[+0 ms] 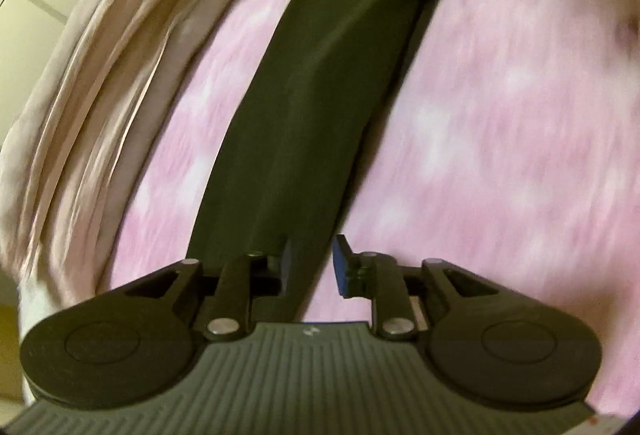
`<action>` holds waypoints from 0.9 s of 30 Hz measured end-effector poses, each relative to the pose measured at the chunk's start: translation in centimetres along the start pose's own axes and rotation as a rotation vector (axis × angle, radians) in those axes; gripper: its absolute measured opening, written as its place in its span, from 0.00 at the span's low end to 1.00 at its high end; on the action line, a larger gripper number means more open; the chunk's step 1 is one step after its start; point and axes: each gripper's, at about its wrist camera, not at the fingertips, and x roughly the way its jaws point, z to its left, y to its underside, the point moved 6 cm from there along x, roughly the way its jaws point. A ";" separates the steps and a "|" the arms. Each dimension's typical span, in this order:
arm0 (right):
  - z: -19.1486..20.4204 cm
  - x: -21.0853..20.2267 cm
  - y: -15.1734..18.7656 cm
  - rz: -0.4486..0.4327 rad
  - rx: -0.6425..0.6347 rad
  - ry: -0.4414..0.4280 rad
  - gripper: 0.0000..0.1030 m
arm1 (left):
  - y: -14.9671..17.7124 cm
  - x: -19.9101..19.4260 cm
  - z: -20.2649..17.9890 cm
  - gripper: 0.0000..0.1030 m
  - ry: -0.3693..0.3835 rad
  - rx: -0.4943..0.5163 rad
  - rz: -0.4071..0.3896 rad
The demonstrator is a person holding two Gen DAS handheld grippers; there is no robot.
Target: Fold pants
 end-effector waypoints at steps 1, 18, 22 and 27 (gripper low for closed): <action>-0.1 -0.5 0.0 -0.011 0.017 -0.004 0.07 | -1.6 0.4 -0.7 0.25 0.011 0.005 -0.031; -4.8 -5.0 1.8 0.040 0.213 -0.173 0.00 | -15.3 9.4 -5.7 0.35 0.138 0.086 -0.095; -7.8 -6.1 2.7 0.046 0.285 -0.175 0.27 | -17.2 8.5 -4.4 0.36 0.142 0.030 -0.095; -11.9 -6.4 -0.1 -0.031 0.293 -0.135 0.55 | -21.7 9.4 -1.7 0.38 0.151 -0.097 -0.118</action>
